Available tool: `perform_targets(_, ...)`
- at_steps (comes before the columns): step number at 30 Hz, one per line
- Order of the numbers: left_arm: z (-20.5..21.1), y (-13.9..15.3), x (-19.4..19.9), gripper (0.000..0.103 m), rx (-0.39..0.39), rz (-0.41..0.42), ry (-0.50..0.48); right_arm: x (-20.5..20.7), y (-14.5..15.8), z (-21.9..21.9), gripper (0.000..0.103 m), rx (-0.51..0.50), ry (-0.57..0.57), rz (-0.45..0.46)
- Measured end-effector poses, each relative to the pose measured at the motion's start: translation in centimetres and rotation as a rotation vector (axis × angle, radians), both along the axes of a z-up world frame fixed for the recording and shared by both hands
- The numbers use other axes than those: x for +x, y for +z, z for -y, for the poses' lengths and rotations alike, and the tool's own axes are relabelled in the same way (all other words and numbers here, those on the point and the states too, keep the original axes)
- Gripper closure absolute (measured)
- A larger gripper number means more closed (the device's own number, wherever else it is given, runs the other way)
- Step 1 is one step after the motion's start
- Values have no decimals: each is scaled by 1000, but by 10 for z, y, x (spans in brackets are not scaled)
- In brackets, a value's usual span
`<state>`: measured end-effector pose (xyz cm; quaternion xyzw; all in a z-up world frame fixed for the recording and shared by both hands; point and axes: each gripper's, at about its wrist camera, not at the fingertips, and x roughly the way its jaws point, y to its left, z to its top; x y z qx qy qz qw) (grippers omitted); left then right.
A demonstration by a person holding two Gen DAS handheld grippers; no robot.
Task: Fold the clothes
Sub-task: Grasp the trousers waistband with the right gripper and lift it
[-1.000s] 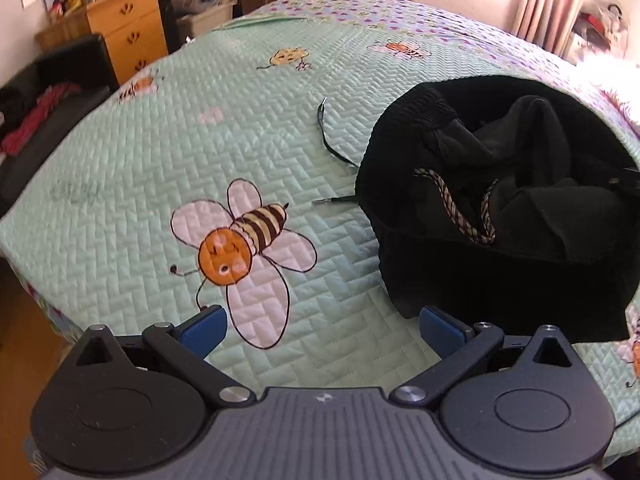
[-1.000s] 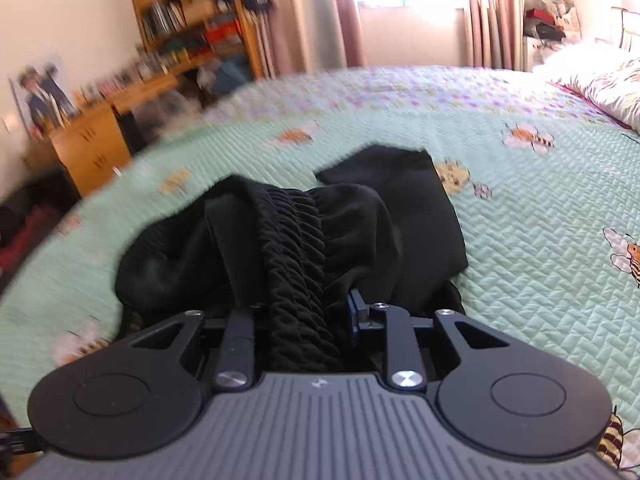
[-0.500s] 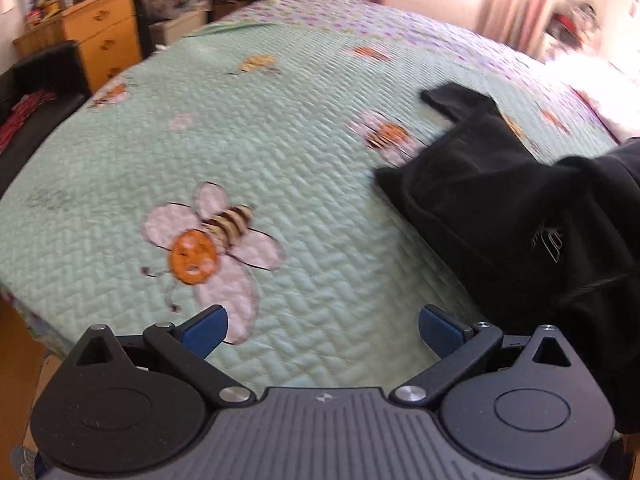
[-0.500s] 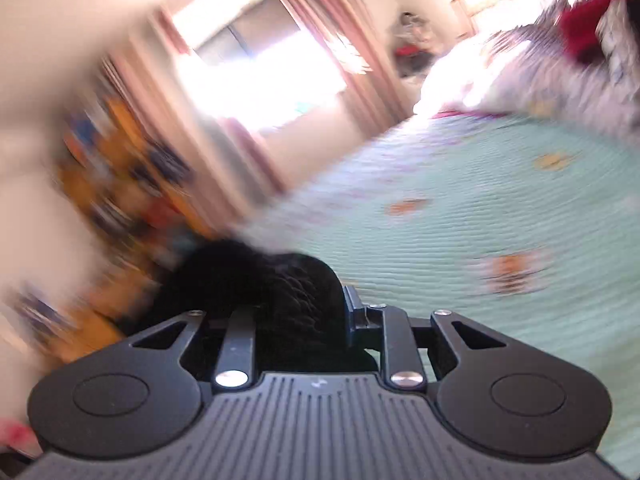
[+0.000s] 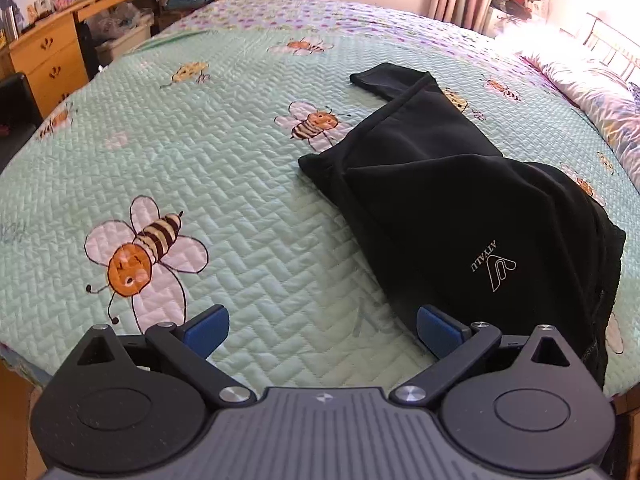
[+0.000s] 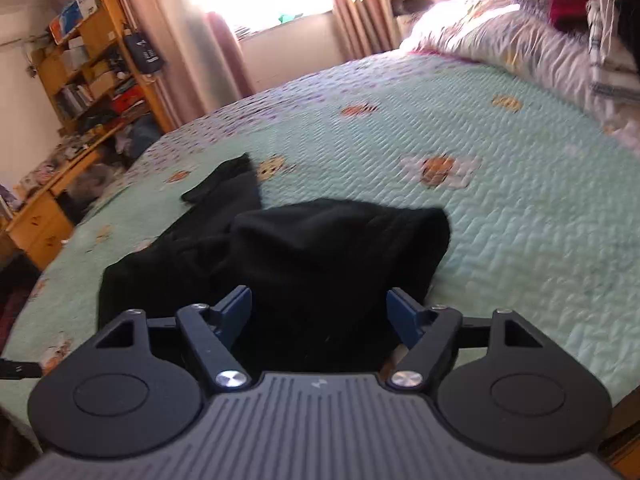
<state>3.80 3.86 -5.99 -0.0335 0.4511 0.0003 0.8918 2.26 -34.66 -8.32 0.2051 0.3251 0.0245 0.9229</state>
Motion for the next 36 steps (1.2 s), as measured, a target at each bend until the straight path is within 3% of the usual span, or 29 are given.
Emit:
perform_targets(7,27,2,-2,2,77,7,-67,-3,-66,-21,27,109,65,-194)
perform_targets(11,34,-3,0,2,83,-27,-75,-3,-80,-27,21,239,79,-195)
perform_targets(21,77,-14,8,2,156,-76,-142,-7,-78,-22,20,303,111,-139)
perform_targets(24,90,-16,10,2,183,-83,-165,-4,-82,-21,20,290,138,-94)
perform_targets(30,110,-14,11,2,232,-82,-186,15,-79,-39,21,117,124,-119)
perform_targets(34,116,-13,15,2,252,-90,-179,17,-76,-43,54,63,126,-90)
perform_targets(36,118,-12,17,2,259,-94,-175,14,-73,-37,64,84,120,-67)
